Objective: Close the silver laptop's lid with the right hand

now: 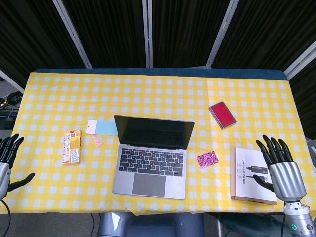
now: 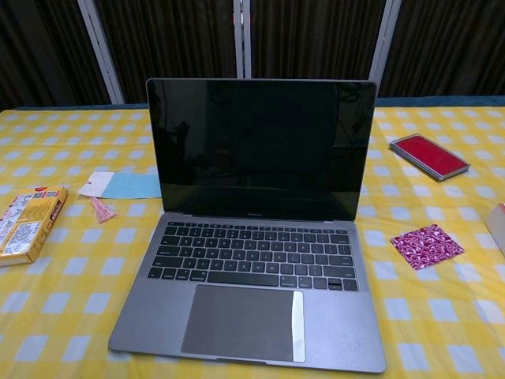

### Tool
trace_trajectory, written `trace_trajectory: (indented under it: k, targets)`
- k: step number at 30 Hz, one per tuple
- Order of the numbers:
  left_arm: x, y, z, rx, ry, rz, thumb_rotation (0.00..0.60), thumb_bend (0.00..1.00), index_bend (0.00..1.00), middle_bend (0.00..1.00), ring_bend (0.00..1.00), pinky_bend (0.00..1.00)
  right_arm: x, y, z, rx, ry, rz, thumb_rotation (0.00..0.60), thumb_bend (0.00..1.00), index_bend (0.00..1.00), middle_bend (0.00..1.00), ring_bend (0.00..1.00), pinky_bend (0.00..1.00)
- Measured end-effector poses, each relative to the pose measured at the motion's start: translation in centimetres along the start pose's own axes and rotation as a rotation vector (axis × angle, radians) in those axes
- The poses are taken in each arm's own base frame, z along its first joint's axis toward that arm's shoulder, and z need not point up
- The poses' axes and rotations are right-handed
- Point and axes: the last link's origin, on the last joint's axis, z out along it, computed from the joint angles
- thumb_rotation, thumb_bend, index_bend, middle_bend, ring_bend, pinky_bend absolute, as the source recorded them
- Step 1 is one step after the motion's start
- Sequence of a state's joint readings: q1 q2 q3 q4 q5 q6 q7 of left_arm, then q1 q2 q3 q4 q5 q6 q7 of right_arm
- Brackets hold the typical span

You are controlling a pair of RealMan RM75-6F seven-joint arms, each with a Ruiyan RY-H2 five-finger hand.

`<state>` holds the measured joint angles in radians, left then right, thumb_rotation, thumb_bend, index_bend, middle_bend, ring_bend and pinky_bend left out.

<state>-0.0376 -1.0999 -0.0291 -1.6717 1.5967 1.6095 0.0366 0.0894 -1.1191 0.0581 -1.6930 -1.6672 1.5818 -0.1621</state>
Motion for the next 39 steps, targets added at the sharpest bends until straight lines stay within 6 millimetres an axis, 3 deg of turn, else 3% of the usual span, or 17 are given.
trace_trajectory:
  k: [9, 11, 16, 19, 21, 29, 39]
  targets:
    - [0.0, -0.1, 0.0, 0.013, -0.007, 0.0, 0.6, 0.0, 0.0, 0.0, 0.0, 0.0, -0.2, 0.1, 0.0, -0.001, -0.014, 0.002, 0.6, 0.0, 0.0, 0.0, 0.0, 0.0]
    - [0.0, -0.1, 0.1, 0.011, -0.006, 0.004, 0.6, 0.0, 0.0, 0.0, 0.0, 0.0, -0.4, 0.1, 0.1, -0.001, -0.023, 0.006, 0.6, 0.08, 0.0, 0.0, 0.0, 0.0]
    - [-0.5, -0.1, 0.4, 0.011, -0.019, 0.012, 0.6, 0.0, 0.0, 0.0, 0.0, 0.0, -1.1, -0.1, 1.1, 0.007, -0.069, 0.056, 0.6, 0.73, 0.0, 0.0, 0.0, 0.0]
    - [-0.8, -0.3, 0.6, 0.022, -0.027, 0.015, 0.6, 0.0, 0.0, 0.0, 0.0, 0.0, -1.4, -0.1, 2.8, 0.023, -0.096, 0.077, 0.6, 0.96, 0.0, 0.0, 0.0, 0.0]
    - [-0.9, -0.4, 0.9, 0.03, -0.028, 0.016, 0.6, 0.0, 0.0, 0.0, 0.0, 0.0, -1.4, -0.1, 4.6, 0.04, -0.105, 0.072, 0.6, 1.0, 0.0, 0.0, 0.0, 0.0]
    - [-1.6, -0.6, 1.8, 0.053, -0.034, 0.034, 0.6, 0.0, 0.0, 0.0, 0.0, 0.0, -0.7, -2.1, 11.5, 0.113, -0.159, 0.105, 0.6, 1.0, 0.01, 0.0, 0.0, 0.0]
    - [-2.0, -1.1, 2.9, 0.085, -0.044, 0.048, 0.6, 0.0, 0.0, 0.0, 0.0, 0.0, -0.2, -8.5, 18.5, 0.22, -0.342, 0.288, 0.6, 1.0, 0.0, 0.0, 0.0, 0.0]
